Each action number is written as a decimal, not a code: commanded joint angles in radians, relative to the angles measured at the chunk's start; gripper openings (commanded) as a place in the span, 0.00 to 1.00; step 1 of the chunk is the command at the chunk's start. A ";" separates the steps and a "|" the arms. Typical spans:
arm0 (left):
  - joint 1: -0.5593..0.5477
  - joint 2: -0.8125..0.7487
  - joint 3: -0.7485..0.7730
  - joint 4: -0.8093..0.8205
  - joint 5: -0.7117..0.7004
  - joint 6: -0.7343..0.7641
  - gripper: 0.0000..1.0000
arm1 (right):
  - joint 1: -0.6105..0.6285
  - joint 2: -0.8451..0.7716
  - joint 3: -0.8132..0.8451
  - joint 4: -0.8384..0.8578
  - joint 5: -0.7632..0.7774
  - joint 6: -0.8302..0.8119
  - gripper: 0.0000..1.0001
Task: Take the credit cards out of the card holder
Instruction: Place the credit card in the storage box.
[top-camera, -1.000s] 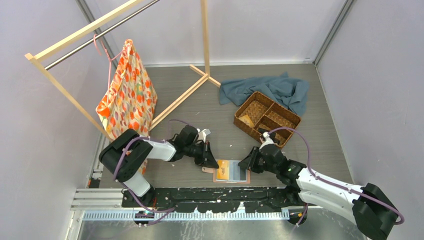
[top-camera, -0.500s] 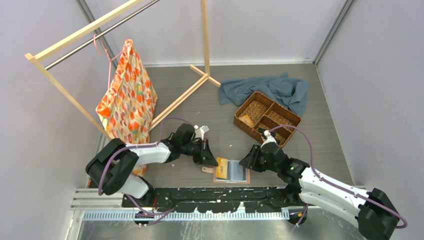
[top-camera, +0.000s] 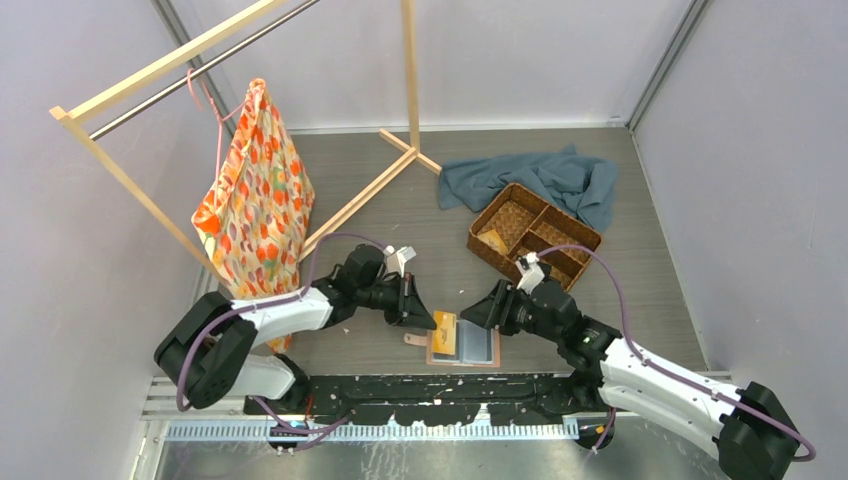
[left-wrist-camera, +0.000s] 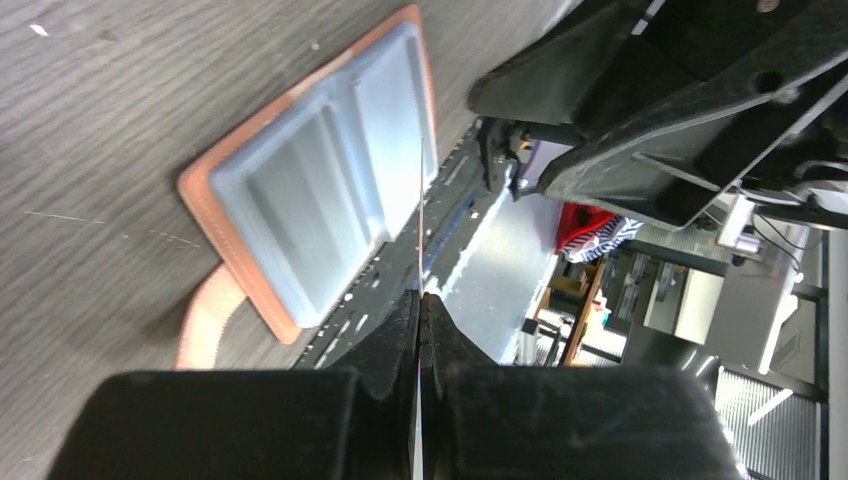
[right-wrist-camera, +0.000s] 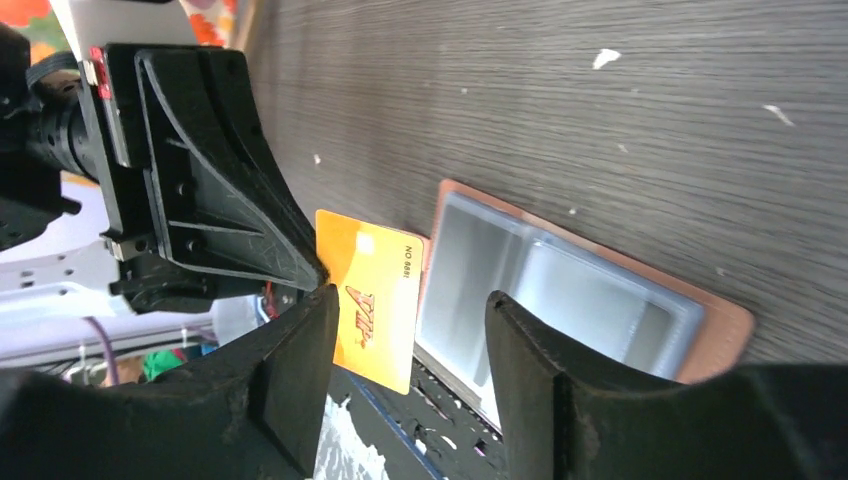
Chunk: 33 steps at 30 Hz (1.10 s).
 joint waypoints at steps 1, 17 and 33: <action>0.013 -0.074 0.023 0.073 0.051 -0.053 0.01 | 0.001 0.027 -0.058 0.235 -0.091 0.069 0.63; 0.037 -0.158 0.035 0.093 0.077 -0.098 0.01 | 0.000 0.155 -0.132 0.635 -0.230 0.189 0.68; 0.040 -0.178 0.025 0.073 0.053 -0.102 0.01 | 0.001 0.268 -0.107 0.787 -0.308 0.202 0.07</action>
